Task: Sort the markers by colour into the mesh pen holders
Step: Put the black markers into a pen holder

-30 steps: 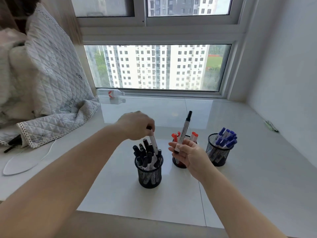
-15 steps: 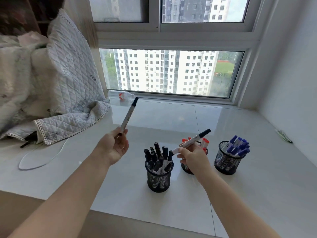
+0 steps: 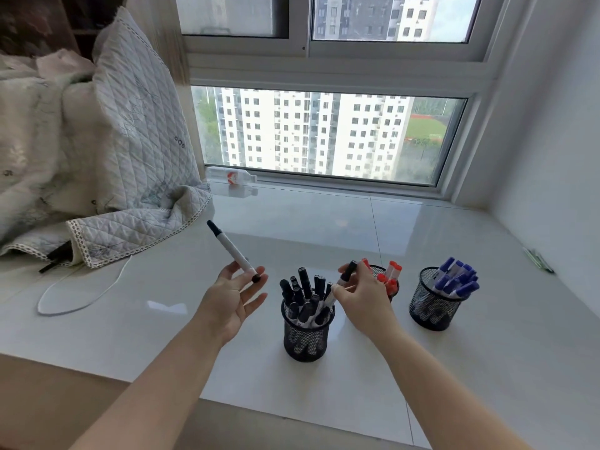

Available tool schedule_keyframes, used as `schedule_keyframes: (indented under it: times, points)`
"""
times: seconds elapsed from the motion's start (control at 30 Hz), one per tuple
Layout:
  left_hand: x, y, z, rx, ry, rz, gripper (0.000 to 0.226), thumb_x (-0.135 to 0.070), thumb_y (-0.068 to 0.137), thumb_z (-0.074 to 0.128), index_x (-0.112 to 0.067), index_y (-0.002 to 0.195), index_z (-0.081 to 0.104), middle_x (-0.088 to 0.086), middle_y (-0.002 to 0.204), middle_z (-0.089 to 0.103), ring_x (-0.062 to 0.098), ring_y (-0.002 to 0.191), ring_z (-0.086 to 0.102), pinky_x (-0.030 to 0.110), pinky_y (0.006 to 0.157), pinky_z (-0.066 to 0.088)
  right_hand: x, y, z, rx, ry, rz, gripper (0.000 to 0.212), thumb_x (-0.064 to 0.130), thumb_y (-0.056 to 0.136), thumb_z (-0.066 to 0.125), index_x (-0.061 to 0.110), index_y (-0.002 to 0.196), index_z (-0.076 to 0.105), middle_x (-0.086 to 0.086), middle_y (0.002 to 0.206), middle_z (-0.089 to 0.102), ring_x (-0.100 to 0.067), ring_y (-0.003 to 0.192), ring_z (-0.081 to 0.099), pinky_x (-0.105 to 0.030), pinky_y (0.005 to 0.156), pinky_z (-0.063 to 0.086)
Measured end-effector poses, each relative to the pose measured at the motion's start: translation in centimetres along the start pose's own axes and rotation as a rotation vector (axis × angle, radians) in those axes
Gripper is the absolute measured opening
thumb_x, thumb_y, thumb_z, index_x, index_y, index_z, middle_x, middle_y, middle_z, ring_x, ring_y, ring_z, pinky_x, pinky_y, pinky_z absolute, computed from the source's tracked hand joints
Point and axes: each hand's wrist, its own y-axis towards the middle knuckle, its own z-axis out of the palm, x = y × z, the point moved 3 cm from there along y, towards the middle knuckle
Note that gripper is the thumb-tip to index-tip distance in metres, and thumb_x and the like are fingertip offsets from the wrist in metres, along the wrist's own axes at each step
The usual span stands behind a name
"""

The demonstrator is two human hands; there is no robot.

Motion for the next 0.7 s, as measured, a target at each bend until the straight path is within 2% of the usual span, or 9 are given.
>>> schedule_keyframes:
  times: [0.1, 0.17, 0.33, 0.43, 0.5, 0.53, 0.6, 0.7]
  points:
    - [0.3, -0.3, -0.3, -0.072, 0.300, 0.117, 0.008, -0.013, 0.093, 0.050, -0.020, 0.097, 0.053, 0.001, 0.097, 0.071, 0.013, 0.088, 0.069, 0.034, 0.075, 0.052, 0.2, -0.2, 0.0, -0.062, 0.009, -0.022, 0.024, 0.013, 0.084, 0.059, 0.023, 0.102, 0.047, 0.008, 0.079, 0.057, -0.005, 0.072, 0.057, -0.012, 0.058, 0.039]
    - [0.6, -0.4, -0.2, -0.089, 0.425, 0.180, 0.003, -0.017, 0.094, 0.050, -0.019, 0.093, 0.052, 0.000, 0.095, 0.071, 0.010, 0.086, 0.069, 0.035, 0.078, 0.051, 0.3, -0.3, 0.2, -0.081, 0.008, -0.054, 0.024, 0.010, 0.085, 0.056, 0.023, 0.104, 0.048, 0.006, 0.080, 0.058, -0.012, 0.074, 0.058, -0.017, 0.062, 0.043]
    - [1.6, -1.0, 0.0, -0.095, 0.550, 0.278, 0.015, -0.034, 0.093, 0.050, -0.021, 0.088, 0.056, -0.006, 0.087, 0.072, 0.009, 0.087, 0.068, 0.030, 0.073, 0.049, 0.2, -0.8, 1.2, 0.015, -0.175, -0.141, 0.016, 0.011, 0.088, 0.056, 0.017, 0.096, 0.068, 0.012, 0.072, 0.062, -0.007, 0.061, 0.060, -0.010, 0.059, 0.043]
    - [2.4, -1.1, -0.3, -0.148, 0.646, 0.308, 0.015, -0.037, 0.090, 0.055, -0.025, 0.084, 0.063, -0.004, 0.087, 0.070, 0.014, 0.089, 0.064, 0.037, 0.081, 0.053, -0.5, -1.1, 1.4, 0.088, -0.187, -0.086, 0.021, 0.013, 0.090, 0.053, 0.018, 0.099, 0.071, 0.006, 0.077, 0.069, 0.001, 0.049, 0.052, -0.007, 0.050, 0.040]
    - [2.9, -1.3, -0.3, -0.151, 0.686, 0.311, 0.012, -0.035, 0.089, 0.057, -0.027, 0.081, 0.064, -0.003, 0.086, 0.069, 0.017, 0.089, 0.063, 0.041, 0.085, 0.052, -0.7, -1.4, 1.6, 0.145, -0.202, -0.080, 0.024, 0.014, 0.092, 0.050, 0.019, 0.103, 0.071, 0.002, 0.091, 0.073, 0.003, 0.062, 0.056, -0.006, 0.059, 0.041]
    - [3.1, -1.4, -0.3, -0.146, 0.708, 0.321, 0.011, -0.034, 0.088, 0.058, -0.029, 0.080, 0.063, -0.003, 0.086, 0.069, 0.017, 0.089, 0.063, 0.041, 0.084, 0.052, -0.7, -1.6, 1.7, 0.162, -0.209, -0.083, 0.025, 0.014, 0.092, 0.049, 0.019, 0.106, 0.070, 0.002, 0.097, 0.072, -0.002, 0.074, 0.060, -0.010, 0.068, 0.044]
    - [3.3, -1.5, -0.1, -0.147, 0.763, 0.361, 0.011, -0.032, 0.088, 0.059, -0.033, 0.077, 0.062, -0.008, 0.083, 0.068, 0.012, 0.085, 0.063, 0.032, 0.079, 0.051, -0.6, -1.8, 1.7, 0.179, -0.207, -0.076, 0.026, 0.015, 0.094, 0.048, 0.021, 0.109, 0.068, 0.002, 0.103, 0.071, -0.011, 0.094, 0.062, -0.022, 0.083, 0.047]
    - [3.2, -1.7, 0.3, -0.162, 0.844, 0.408, 0.013, -0.030, 0.086, 0.061, -0.035, 0.075, 0.057, -0.015, 0.076, 0.065, -0.005, 0.073, 0.060, 0.014, 0.062, 0.041, -0.9, -2.0, 1.7, 0.198, -0.161, -0.059, 0.026, 0.018, 0.095, 0.045, 0.022, 0.111, 0.065, 0.001, 0.102, 0.069, -0.014, 0.098, 0.059, -0.024, 0.084, 0.044]
